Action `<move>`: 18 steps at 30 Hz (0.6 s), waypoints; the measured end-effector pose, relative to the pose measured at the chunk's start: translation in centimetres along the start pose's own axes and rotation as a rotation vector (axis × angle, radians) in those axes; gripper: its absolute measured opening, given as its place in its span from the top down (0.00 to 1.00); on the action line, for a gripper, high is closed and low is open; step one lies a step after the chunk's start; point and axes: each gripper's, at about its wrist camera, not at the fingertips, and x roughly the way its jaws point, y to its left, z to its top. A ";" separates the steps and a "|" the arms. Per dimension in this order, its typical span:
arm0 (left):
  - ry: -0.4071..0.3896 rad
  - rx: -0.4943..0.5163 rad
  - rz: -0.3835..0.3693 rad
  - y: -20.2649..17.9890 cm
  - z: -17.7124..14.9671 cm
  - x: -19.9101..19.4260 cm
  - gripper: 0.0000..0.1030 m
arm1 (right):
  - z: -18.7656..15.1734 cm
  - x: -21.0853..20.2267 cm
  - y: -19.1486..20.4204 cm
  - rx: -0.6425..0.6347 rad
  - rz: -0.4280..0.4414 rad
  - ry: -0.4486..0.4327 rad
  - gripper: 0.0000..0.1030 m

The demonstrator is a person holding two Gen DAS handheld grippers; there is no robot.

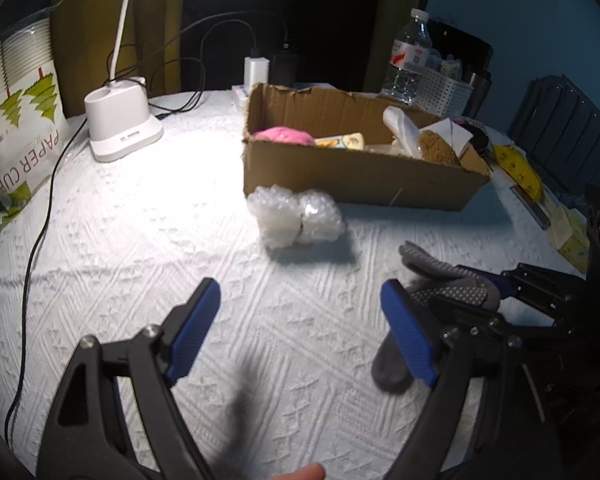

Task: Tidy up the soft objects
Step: 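Move the right tool to the grey dotted glove and grasp it, then grasp the bubble-wrap roll with the left tool while the right tool holds the glove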

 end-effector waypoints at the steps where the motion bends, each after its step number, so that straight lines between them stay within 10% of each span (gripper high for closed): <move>1: -0.002 0.004 0.001 -0.2 0.4 0.1 0.19 | 0.2 -0.3 -0.4 0.006 -0.002 -0.008 0.58; 18: 0.043 0.068 0.104 -1.1 4.8 6.3 0.19 | 2.4 -1.4 -7.4 0.111 -0.046 -0.056 0.58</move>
